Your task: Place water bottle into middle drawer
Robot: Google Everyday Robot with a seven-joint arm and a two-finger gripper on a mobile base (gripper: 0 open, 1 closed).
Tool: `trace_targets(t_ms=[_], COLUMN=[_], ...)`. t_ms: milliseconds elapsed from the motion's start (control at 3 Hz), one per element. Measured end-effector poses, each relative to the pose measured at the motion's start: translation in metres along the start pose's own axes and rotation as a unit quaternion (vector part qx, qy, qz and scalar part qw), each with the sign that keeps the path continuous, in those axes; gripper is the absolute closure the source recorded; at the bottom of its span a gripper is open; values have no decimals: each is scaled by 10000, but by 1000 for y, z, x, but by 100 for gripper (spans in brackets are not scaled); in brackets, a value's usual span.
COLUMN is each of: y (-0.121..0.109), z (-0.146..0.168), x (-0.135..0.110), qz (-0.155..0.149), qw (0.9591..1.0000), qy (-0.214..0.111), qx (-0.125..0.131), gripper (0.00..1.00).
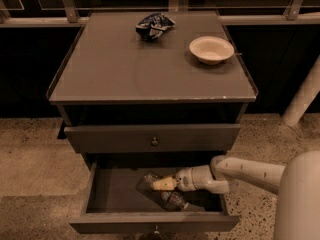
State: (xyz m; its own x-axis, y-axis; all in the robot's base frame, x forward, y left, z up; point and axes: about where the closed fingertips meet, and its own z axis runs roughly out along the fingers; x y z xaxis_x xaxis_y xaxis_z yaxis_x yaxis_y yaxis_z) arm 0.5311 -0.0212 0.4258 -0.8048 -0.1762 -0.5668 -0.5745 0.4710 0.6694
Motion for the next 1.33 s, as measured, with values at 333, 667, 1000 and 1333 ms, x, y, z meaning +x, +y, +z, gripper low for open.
trace_targets(t_ms=[333,667,1000,1333], y=[-2,-2,-2,-2], z=[1,1,1,1], x=[1,1,1,1], qz=[14,14,14,14], qw=[10000,10000,10000,10000], qy=[-1,-1,-1,-1], qx=[3,2,2,2], gripper=[82,59,36,12])
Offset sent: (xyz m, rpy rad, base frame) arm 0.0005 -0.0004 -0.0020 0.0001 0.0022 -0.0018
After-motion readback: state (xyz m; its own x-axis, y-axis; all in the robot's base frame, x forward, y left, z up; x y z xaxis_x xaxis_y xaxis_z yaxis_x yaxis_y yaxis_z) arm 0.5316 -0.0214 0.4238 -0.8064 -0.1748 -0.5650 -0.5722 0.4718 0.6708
